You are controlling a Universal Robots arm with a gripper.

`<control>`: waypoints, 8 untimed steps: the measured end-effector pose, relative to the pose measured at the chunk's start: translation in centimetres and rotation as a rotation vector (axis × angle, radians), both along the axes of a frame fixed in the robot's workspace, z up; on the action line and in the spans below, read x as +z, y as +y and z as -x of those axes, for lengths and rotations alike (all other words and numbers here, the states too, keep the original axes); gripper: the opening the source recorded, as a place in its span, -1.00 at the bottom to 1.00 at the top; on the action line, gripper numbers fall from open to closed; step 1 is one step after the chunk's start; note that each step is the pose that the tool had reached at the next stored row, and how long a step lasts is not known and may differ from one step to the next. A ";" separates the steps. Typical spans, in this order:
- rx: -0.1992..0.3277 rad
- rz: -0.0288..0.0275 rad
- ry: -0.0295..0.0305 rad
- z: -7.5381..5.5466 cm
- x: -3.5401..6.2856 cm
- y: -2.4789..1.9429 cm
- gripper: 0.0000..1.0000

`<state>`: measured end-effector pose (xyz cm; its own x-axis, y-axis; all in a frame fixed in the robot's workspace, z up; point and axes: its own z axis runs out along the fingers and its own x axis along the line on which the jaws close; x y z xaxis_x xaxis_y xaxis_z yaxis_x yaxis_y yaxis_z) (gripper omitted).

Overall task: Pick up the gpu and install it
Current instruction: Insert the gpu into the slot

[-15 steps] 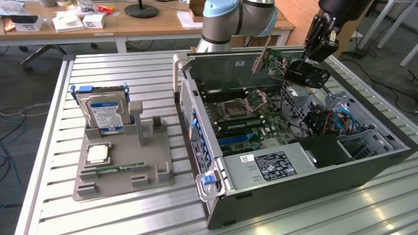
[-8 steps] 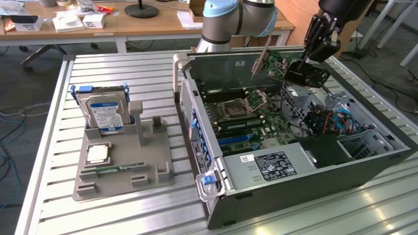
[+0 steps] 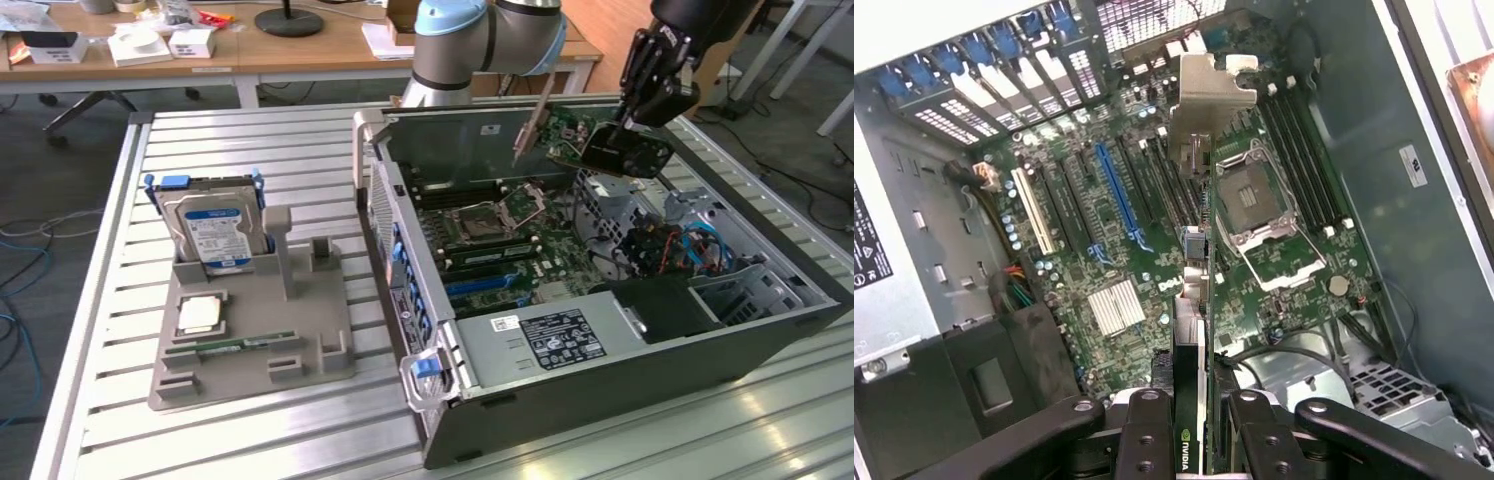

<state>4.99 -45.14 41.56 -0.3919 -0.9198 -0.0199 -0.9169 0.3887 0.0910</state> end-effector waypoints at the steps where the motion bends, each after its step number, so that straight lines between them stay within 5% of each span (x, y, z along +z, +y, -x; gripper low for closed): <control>1: 0.000 0.0001 0.0000 0.0 0.00 0.00 -0.48; 8: 0.027 -0.0060 -0.0005 0.0 -0.01 0.01 -0.48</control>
<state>4.99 -45.13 41.55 -0.3668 -0.9299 -0.0257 -0.9271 0.3631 0.0928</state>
